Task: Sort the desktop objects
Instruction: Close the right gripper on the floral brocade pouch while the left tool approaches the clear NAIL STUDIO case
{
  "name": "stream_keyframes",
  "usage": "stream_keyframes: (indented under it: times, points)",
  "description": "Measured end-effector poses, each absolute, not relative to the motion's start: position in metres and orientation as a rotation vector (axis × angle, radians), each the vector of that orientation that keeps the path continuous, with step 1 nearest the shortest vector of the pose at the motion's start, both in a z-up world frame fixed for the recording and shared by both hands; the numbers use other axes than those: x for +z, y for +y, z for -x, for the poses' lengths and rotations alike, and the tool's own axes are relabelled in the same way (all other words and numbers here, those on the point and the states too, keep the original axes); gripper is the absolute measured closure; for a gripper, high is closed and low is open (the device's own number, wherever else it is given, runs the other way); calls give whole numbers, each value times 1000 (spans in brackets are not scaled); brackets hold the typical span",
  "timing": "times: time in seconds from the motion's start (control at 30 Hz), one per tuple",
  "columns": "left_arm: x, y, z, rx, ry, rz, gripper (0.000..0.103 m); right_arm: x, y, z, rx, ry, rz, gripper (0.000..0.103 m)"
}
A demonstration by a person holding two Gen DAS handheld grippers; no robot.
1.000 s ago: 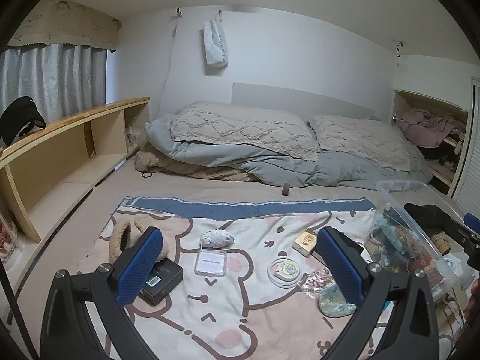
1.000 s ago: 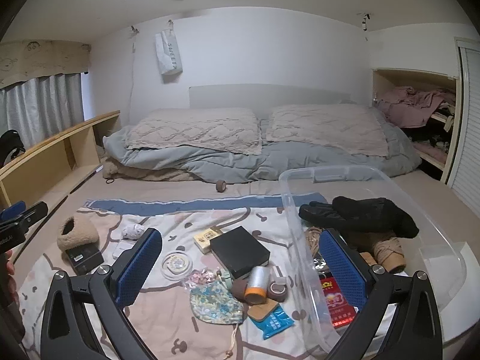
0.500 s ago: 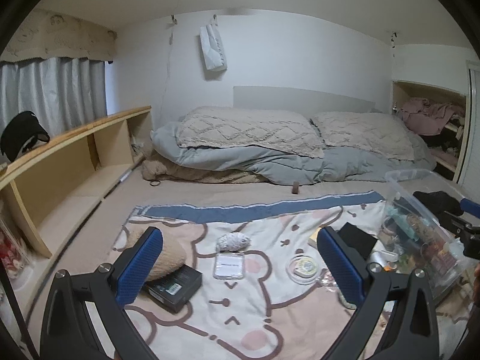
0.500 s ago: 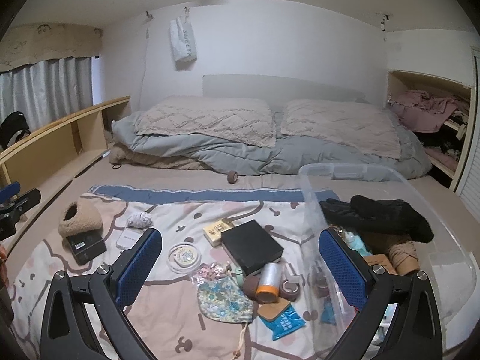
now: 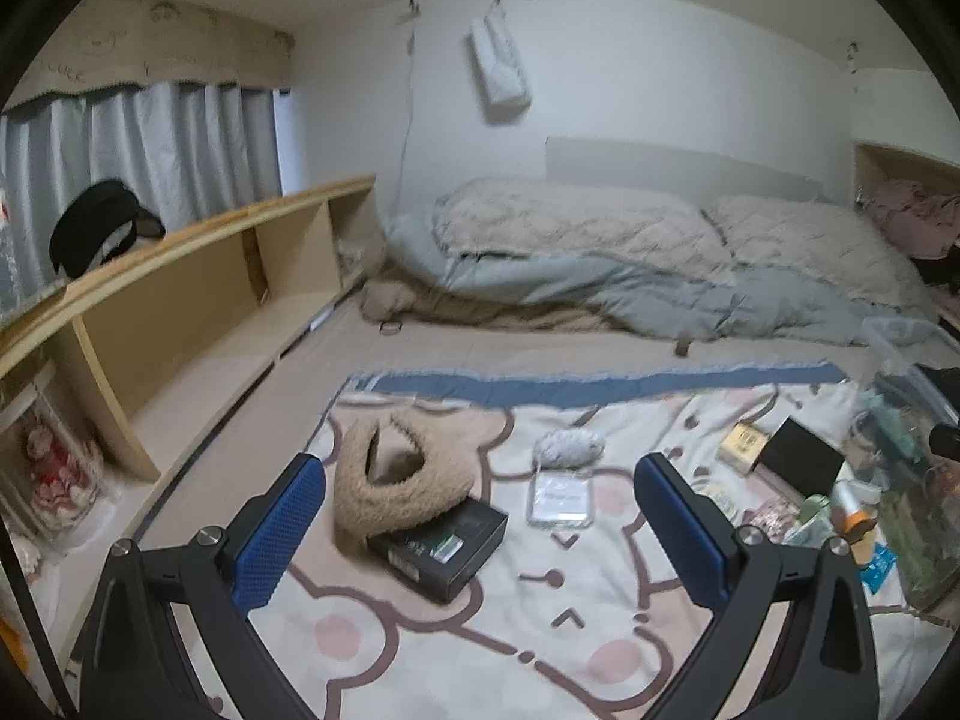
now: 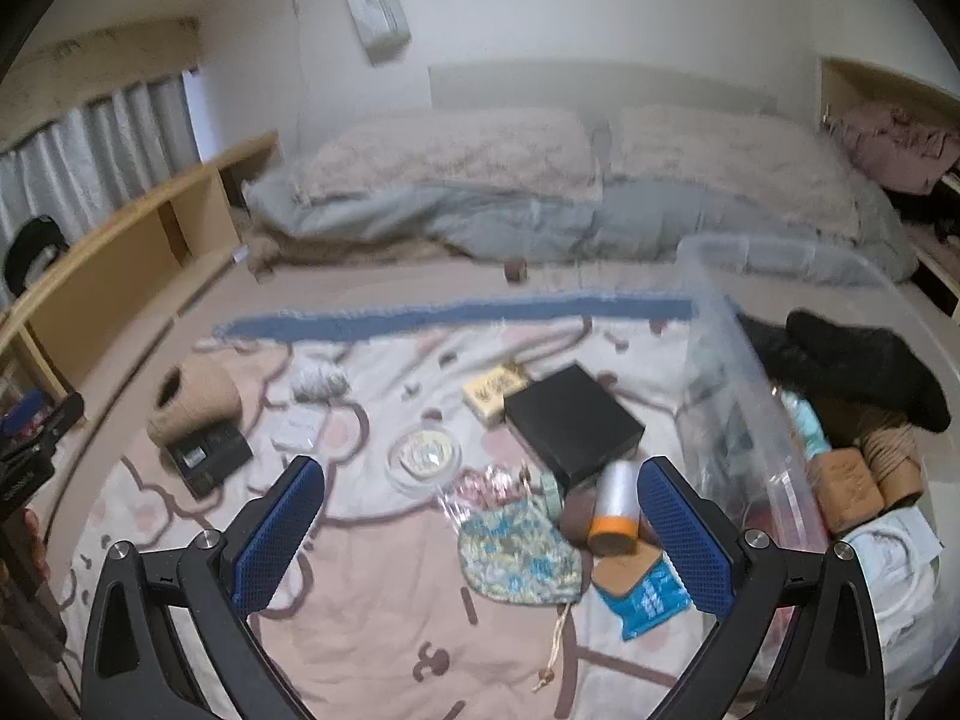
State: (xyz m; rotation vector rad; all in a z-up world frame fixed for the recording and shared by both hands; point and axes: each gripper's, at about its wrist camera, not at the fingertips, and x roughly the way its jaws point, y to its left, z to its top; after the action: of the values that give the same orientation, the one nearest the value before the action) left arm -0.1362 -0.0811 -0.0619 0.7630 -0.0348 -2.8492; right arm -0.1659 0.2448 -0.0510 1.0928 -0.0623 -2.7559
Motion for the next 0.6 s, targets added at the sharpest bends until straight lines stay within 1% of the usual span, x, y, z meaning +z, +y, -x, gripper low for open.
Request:
stream_keyframes:
  times: [0.03, 0.1, 0.17, 0.2, 0.23, 0.27, 0.3, 0.33, 0.4, 0.43, 0.53, 0.6]
  points:
    - [-67, -82, 140, -2842, -28, -799, 0, -55, 242, 169, -2749, -49, -1119, 0]
    - [-76, -85, 148, -2828, -6, -855, 0, -64, 238, 174, -2737, -26, -1158, 3]
    - [-82, -84, 153, -2819, 1, -878, 0, -72, 234, 181, -2718, -13, -1192, 20]
    - [-86, -84, 157, -2813, 0, -891, 0, -76, 233, 185, -2708, -11, -1209, 23]
    - [-88, -83, 159, -2811, 0, -898, 0, -82, 232, 190, -2687, -8, -1228, 31]
    - [-91, -83, 161, -2808, 1, -906, 0, -86, 232, 194, -2676, 3, -1239, 42]
    - [-94, -82, 165, -2806, 3, -920, 0, -90, 231, 197, -2670, 23, -1253, 48]
    - [-96, -81, 167, -2805, 6, -931, 0, -97, 230, 201, -2664, 51, -1269, 58]
    - [-101, -80, 174, -2798, 13, -954, 0, -109, 231, 207, -2650, 85, -1292, 68]
    - [-104, -81, 177, -2790, 25, -971, 0, -116, 231, 210, -2646, 100, -1305, 75]
    - [-116, -85, 189, -2754, 105, -1033, 0, -135, 233, 218, -2624, 141, -1328, 76]
    - [-122, -86, 195, -2745, 126, -1054, 1, -147, 233, 223, -2614, 195, -1336, 77]
